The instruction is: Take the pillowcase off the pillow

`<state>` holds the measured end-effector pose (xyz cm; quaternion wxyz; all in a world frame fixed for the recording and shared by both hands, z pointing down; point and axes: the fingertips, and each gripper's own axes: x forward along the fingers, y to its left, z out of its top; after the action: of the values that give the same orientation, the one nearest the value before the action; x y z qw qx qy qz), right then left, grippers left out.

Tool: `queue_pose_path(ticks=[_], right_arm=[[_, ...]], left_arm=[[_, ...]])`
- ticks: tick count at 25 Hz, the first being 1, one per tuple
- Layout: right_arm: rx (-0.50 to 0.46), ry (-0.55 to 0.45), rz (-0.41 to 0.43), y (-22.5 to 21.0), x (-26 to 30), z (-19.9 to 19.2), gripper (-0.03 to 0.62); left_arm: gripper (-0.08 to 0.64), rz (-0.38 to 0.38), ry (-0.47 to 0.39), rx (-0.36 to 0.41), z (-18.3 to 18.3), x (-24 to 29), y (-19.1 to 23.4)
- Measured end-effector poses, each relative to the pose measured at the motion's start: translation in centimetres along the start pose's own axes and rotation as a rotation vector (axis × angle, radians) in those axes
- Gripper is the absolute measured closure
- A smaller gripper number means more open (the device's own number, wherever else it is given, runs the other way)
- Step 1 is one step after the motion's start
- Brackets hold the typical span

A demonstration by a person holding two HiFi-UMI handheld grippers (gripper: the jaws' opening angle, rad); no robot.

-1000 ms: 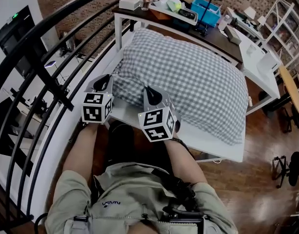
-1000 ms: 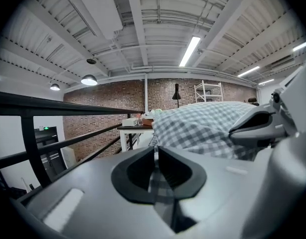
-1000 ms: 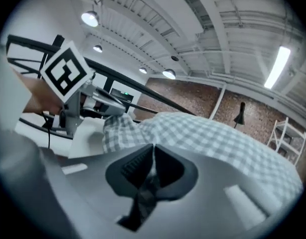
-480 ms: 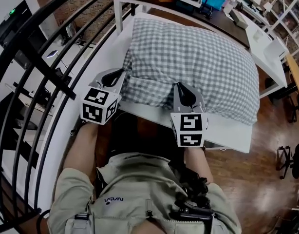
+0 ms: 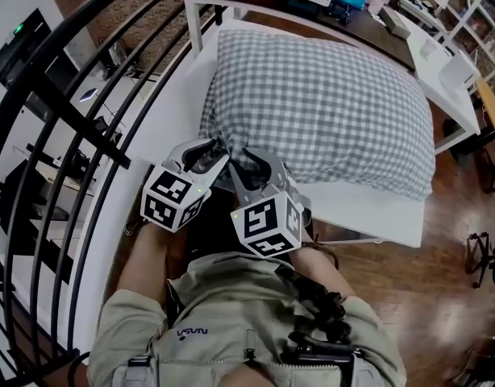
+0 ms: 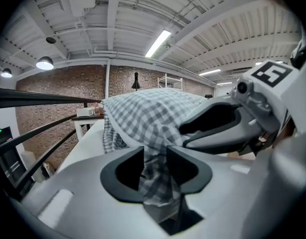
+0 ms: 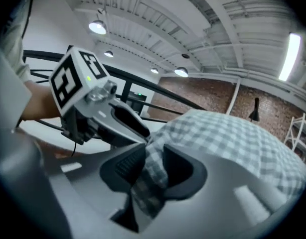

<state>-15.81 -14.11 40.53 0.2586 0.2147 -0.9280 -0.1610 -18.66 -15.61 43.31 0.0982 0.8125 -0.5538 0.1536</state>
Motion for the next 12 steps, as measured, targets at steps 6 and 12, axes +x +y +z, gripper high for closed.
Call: queue_pose_path(ticks=[6,12], right_arm=[[0.092,-0.066,-0.011,-1.2,-1.8,0.9,0.574],[0.181,-0.151,-0.037,-2.6,-5.1,1.9,0.578]], left_arm=[[0.346,-0.016,-0.059,-0.043,0.8,-0.6,0.6],[0.342,0.015,-0.126,-0.143,2.5,-0.7,3.6]])
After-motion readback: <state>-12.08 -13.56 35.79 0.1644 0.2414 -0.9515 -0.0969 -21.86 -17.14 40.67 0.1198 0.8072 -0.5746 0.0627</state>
